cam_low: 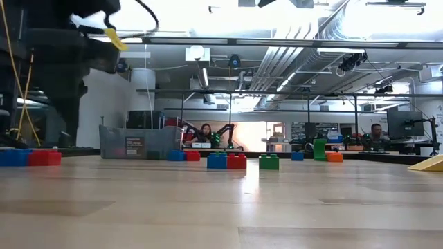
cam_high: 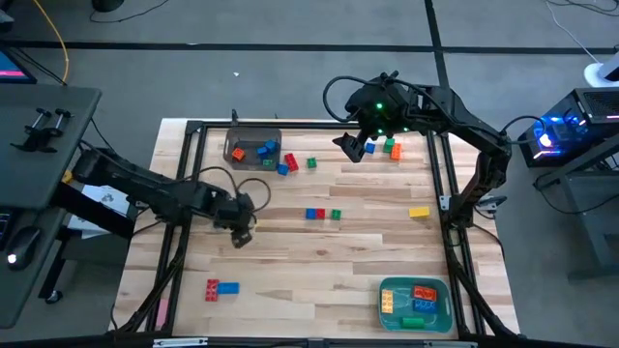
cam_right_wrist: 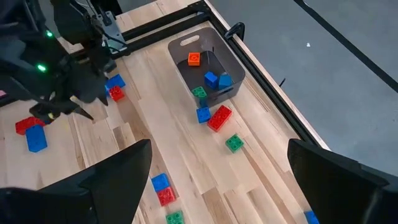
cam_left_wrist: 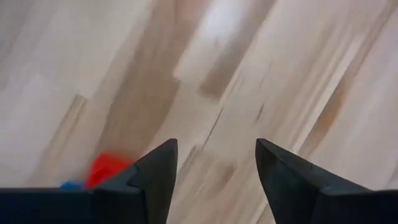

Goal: Sort blocks by size
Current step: Put the right red game piece into the black bin

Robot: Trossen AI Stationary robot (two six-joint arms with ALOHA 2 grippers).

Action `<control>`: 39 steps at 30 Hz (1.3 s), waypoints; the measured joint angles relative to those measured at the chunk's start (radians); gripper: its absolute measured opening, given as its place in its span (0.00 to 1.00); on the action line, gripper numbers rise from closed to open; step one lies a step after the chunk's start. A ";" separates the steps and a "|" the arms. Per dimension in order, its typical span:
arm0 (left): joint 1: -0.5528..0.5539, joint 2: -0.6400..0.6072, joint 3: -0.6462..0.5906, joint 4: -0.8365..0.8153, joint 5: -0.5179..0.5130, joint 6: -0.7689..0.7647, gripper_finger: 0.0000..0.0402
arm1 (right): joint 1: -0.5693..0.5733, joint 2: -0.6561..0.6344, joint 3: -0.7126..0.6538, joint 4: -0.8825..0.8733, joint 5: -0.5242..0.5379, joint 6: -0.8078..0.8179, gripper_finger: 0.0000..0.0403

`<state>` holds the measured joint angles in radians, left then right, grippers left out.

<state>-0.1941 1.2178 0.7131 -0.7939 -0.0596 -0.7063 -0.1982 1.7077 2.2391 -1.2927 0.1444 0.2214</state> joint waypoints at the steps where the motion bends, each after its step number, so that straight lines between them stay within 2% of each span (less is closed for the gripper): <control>1: 0.025 0.022 0.020 -0.054 0.025 0.062 0.49 | 0.000 0.000 0.000 0.000 0.000 0.005 0.92; 6: 0.186 0.181 0.137 -0.423 0.051 0.239 0.48 | 0.000 0.000 0.000 0.000 -0.001 0.017 0.92; 8: 0.241 0.238 0.172 -0.488 0.042 0.311 0.48 | 0.000 0.000 -0.001 0.003 -0.002 0.030 0.92; 14: 0.320 0.349 0.228 -0.483 0.077 0.503 0.48 | 0.000 0.002 -0.011 0.004 -0.003 0.053 0.92; 26: 0.297 0.499 0.232 -0.488 0.083 0.586 0.49 | 0.000 0.007 -0.011 -0.005 -0.002 0.077 0.92; 39: 0.279 0.571 0.232 -0.434 0.103 0.614 0.67 | 0.000 0.007 -0.011 -0.005 0.001 0.075 0.92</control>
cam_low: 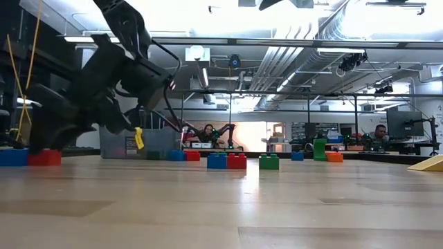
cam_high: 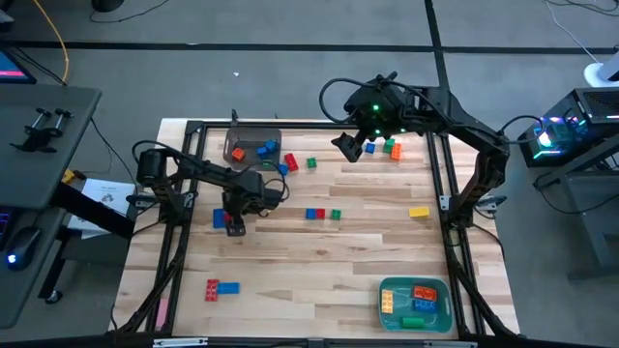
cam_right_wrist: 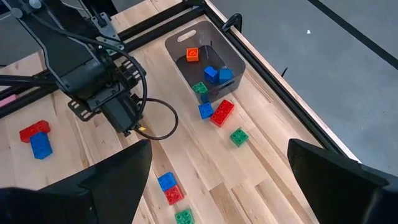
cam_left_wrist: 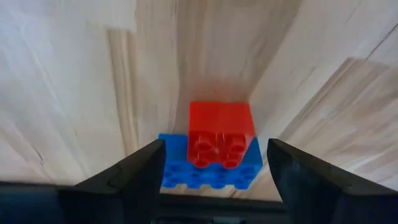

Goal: Sort blocks by size
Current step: Put the right red game piece into the black bin

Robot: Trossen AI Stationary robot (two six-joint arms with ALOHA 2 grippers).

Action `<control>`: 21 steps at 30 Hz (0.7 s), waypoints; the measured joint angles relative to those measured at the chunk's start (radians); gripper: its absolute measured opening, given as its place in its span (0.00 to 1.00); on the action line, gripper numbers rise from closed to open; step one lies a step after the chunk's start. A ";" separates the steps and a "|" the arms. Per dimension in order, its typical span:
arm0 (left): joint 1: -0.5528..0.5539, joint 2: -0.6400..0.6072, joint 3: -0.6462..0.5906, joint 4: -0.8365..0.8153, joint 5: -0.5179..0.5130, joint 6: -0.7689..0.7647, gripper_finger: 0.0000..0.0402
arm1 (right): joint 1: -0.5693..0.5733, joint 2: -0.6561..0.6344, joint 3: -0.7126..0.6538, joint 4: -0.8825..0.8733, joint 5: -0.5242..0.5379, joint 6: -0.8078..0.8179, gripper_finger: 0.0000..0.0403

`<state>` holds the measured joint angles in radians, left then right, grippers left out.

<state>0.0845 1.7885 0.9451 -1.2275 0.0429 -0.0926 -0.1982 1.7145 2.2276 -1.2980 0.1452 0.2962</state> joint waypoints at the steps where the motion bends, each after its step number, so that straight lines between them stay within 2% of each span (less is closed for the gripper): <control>1: 0.000 0.000 0.000 0.007 0.000 0.000 0.68 | 0.000 0.000 0.000 0.000 0.000 0.000 0.92; 10: 0.000 0.000 -0.006 0.000 0.002 0.000 0.71 | 0.000 0.000 0.000 0.000 0.000 0.000 0.92; 21: 0.000 0.000 -0.062 0.101 0.031 -0.023 0.70 | 0.000 0.000 0.000 0.000 -0.001 0.002 0.92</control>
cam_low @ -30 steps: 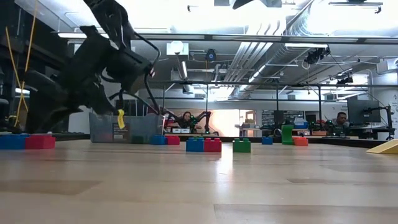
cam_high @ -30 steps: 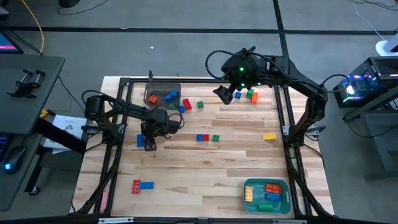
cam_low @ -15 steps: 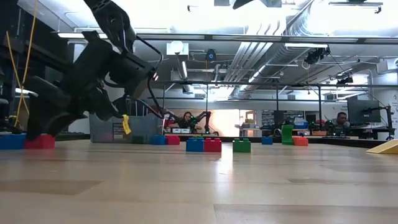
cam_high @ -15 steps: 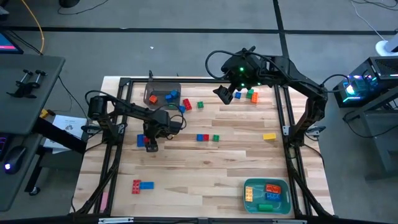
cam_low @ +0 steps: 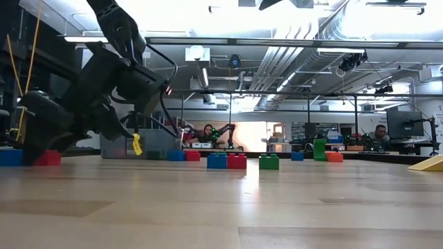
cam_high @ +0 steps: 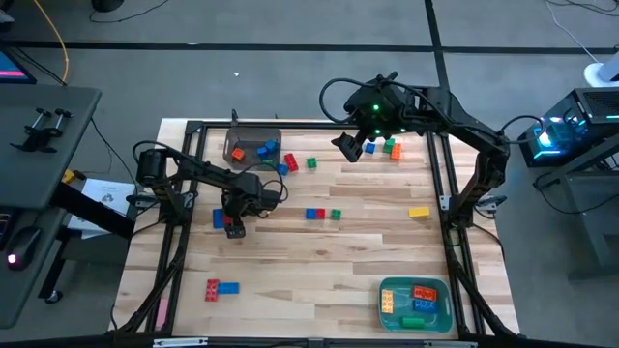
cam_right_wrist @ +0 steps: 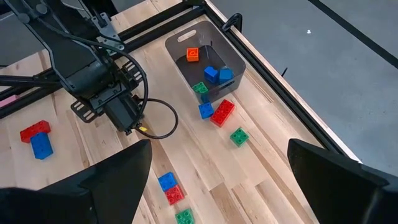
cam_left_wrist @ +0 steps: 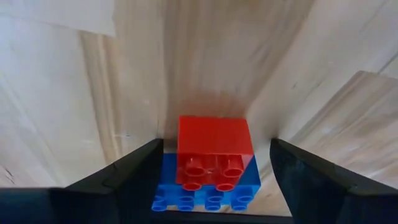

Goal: Sort blocks by size
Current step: Put the right red game piece into the black bin

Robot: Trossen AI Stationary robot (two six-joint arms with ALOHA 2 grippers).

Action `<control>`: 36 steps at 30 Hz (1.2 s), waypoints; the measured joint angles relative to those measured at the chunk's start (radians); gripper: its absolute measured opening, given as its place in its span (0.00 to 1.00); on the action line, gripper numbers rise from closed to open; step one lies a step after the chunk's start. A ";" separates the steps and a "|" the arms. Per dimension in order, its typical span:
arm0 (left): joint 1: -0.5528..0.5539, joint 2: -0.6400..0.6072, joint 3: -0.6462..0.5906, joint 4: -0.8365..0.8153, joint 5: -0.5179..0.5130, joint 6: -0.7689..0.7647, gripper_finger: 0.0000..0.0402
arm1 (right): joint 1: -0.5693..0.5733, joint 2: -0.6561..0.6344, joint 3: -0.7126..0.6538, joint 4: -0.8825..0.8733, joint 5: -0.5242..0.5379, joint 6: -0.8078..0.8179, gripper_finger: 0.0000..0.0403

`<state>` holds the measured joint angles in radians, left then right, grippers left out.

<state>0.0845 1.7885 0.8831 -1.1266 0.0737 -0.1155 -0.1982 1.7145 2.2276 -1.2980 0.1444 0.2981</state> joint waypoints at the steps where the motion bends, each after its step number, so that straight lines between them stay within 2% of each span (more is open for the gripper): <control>1: 0.000 0.000 0.000 0.005 -0.002 -0.009 0.69 | 0.000 0.000 0.000 0.000 0.000 0.000 0.92; 5: 0.000 0.000 0.000 0.008 -0.008 -0.022 0.57 | 0.000 0.000 0.000 0.000 0.000 0.000 0.92; 10: 0.002 -0.001 0.004 -0.009 -0.006 -0.014 0.26 | 0.000 0.000 0.000 0.000 0.000 -0.002 0.92; 11: 0.005 -0.003 0.008 -0.020 -0.004 -0.007 0.24 | 0.000 0.000 0.000 0.000 0.000 -0.003 0.92; 14: 0.025 -0.013 0.055 -0.061 0.026 0.005 0.24 | 0.000 0.000 0.000 0.000 -0.001 -0.008 0.92; 16: 0.042 -0.045 0.109 -0.102 0.083 0.027 0.24 | 0.000 0.000 0.000 0.000 -0.002 -0.010 0.92; 19: 0.062 -0.128 0.201 -0.083 0.180 0.057 0.24 | 0.000 0.000 0.000 0.000 -0.002 -0.010 0.92; 21: 0.074 -0.207 0.259 -0.033 0.180 0.056 0.24 | 0.000 -0.001 0.000 0.000 -0.002 -0.010 0.92; 23: 0.092 -0.289 0.294 0.058 0.120 0.039 0.24 | 0.000 -0.001 0.000 0.000 0.000 -0.010 0.92; 25: 0.119 -0.364 0.305 0.160 -0.025 0.008 0.24 | 0.000 -0.003 0.000 0.000 0.011 -0.011 0.92; 28: 0.193 -0.439 0.303 0.224 -0.227 0.003 0.24 | 0.000 -0.017 0.000 -0.001 0.016 -0.008 0.92; 30: 0.274 -0.451 0.290 0.232 -0.266 0.024 0.24 | 0.000 -0.032 0.000 -0.001 0.017 0.011 0.92; 36: 0.508 -0.387 0.220 0.238 -0.269 0.009 0.27 | 0.004 -0.076 0.000 -0.016 0.054 0.104 0.92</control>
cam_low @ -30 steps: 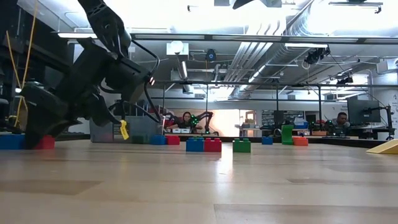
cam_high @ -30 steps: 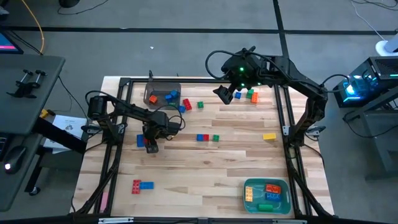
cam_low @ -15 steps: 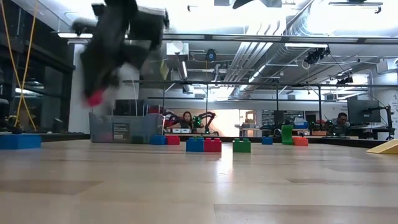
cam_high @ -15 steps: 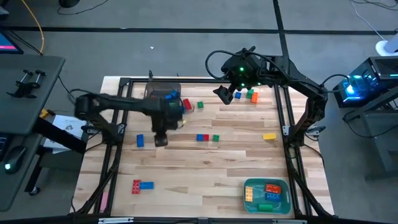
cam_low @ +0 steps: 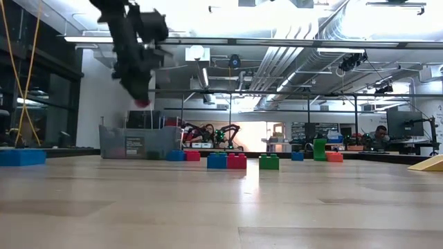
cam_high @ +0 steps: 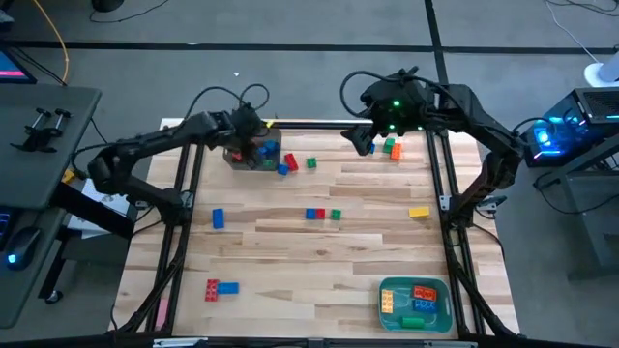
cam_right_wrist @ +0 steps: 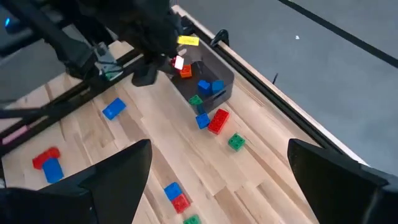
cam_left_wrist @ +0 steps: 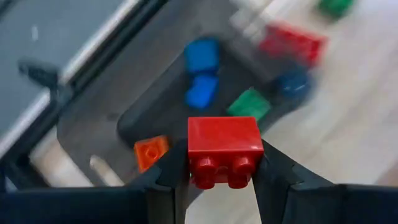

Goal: Sort blocks by size
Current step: Put the right red game piece into the black bin, then put the left blue game piece into the blue bin

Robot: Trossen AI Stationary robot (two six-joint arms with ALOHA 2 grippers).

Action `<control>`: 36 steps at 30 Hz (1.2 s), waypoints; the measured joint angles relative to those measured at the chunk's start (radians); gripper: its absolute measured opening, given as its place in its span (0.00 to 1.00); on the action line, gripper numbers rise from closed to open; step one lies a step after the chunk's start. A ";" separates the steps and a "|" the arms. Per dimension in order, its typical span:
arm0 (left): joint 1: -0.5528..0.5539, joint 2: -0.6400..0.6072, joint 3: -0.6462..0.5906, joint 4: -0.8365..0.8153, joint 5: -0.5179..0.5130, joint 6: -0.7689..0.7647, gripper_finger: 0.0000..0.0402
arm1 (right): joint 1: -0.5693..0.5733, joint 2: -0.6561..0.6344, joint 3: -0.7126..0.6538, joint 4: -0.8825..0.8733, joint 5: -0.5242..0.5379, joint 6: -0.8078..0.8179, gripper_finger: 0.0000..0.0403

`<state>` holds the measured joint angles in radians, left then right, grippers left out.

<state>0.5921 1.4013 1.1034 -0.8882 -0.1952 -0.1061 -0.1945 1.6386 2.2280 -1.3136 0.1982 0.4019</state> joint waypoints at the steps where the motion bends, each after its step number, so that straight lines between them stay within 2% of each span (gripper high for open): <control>1: 0.025 0.015 -0.006 0.000 0.012 -0.011 0.29 | 0.003 -0.005 0.000 -0.007 0.007 0.017 0.92; 5: 0.076 0.055 -0.011 -0.005 0.069 -0.020 0.42 | 0.020 -0.014 0.000 -0.027 0.024 0.059 0.92; 10: 0.082 0.054 -0.010 -0.011 0.089 -0.042 0.58 | 0.028 -0.004 0.000 -0.038 0.035 0.064 0.92; 15: 0.030 0.010 -0.012 -0.123 0.111 -0.222 0.65 | 0.027 -0.002 0.000 -0.033 0.038 0.021 0.92; 19: -0.152 -0.100 -0.081 -0.136 0.050 -0.501 0.64 | 0.024 -0.002 0.000 -0.033 0.038 -0.031 0.92; 23: -0.422 -0.205 -0.196 -0.147 -0.063 -0.917 0.61 | 0.024 -0.002 0.000 -0.033 0.038 -0.087 0.92; 27: -0.638 -0.240 -0.299 -0.177 -0.103 -1.314 0.57 | 0.018 -0.002 0.000 -0.033 0.038 -0.133 0.92; 31: -0.757 -0.217 -0.396 -0.190 -0.062 -1.567 0.55 | -0.001 -0.002 0.000 -0.032 0.038 -0.166 0.92; 36: -0.824 -0.189 -0.479 -0.189 -0.027 -1.740 0.52 | -0.032 -0.002 0.000 -0.033 0.033 -0.179 0.92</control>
<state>-0.2316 1.2122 0.6240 -1.0771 -0.2223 -1.8456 -0.2261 1.6363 2.2284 -1.3465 0.2315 0.2227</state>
